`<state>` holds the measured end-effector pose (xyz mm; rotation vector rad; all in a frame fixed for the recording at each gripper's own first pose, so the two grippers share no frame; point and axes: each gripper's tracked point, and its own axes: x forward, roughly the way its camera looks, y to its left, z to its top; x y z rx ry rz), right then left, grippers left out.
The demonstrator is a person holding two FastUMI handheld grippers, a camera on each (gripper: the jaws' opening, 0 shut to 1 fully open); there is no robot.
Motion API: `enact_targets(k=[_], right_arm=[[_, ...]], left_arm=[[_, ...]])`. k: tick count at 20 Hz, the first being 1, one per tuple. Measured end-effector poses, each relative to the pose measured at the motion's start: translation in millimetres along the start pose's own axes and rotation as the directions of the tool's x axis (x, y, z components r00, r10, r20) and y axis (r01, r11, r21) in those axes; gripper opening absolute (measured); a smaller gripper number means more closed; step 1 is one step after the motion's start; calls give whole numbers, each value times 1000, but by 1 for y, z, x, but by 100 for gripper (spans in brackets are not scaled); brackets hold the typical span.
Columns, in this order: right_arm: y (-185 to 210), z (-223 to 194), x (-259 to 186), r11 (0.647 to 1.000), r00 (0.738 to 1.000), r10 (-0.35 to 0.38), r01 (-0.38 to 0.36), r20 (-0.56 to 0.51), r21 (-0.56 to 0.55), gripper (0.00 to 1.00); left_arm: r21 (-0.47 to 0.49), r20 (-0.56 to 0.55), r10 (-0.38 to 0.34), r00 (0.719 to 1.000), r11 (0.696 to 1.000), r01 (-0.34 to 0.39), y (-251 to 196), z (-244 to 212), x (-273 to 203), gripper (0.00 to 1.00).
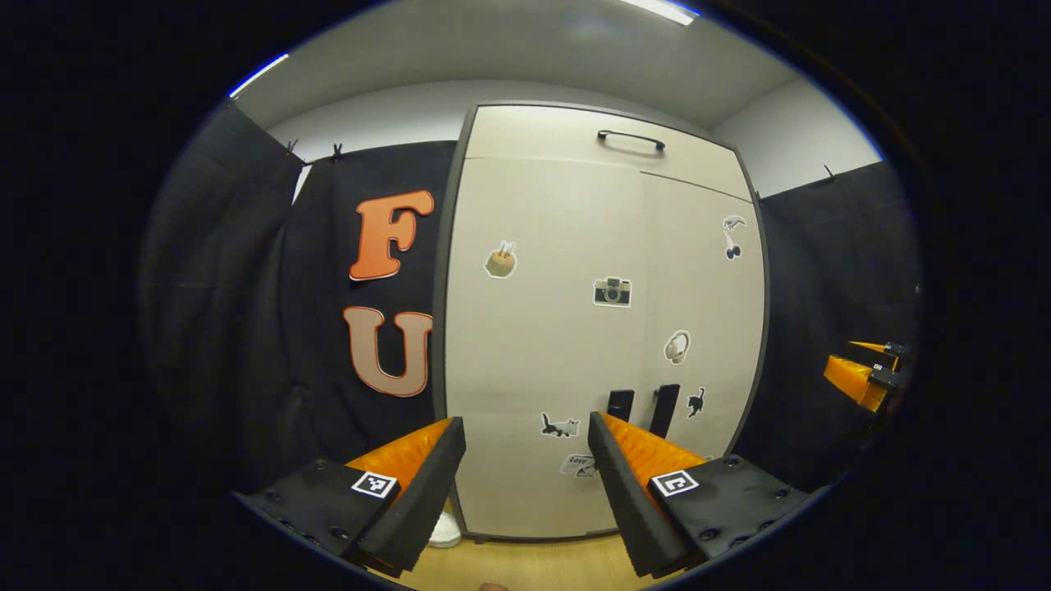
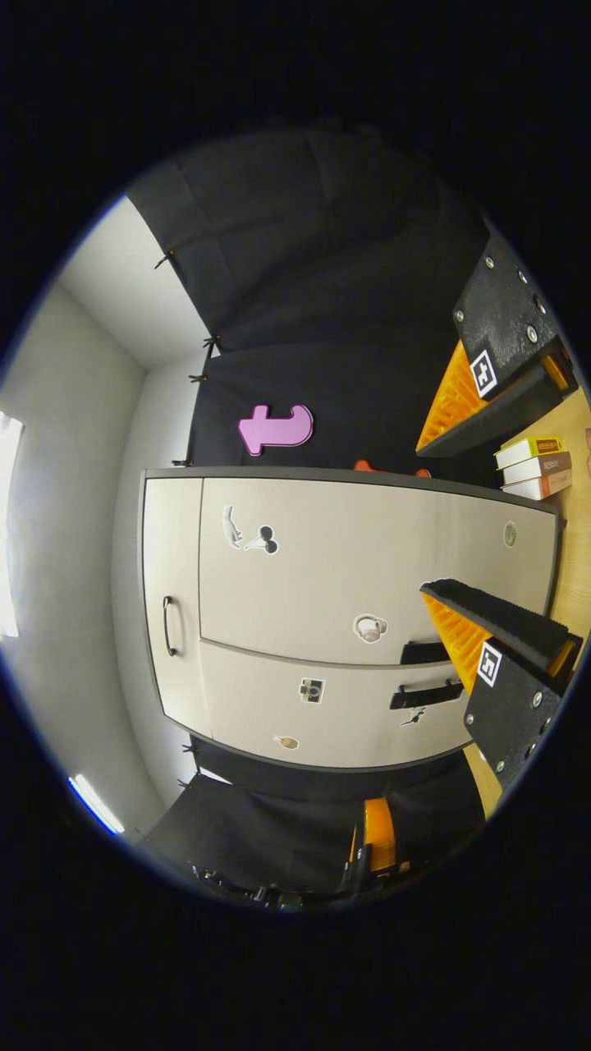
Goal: Grab one shoe with the right hand and put it into the shoe cabinet, grab the other shoe with the left hand and put it into the shoe cabinet; then close the right door with the right hand and the left door with the left hand.
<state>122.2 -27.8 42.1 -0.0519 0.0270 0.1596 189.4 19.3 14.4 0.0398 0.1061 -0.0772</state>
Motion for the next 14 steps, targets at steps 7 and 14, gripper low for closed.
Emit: enact_targets(k=[7,14], right_arm=[[11,13,-4,1000,999,20,-20,30,0,93],[37,10,2,1000,999,28,-29,37,4,93]], left_arm=[[24,79,167,983,985,-169,81,35,-65,96],[14,78,159,984,987,-161,95,32,-79,96]])
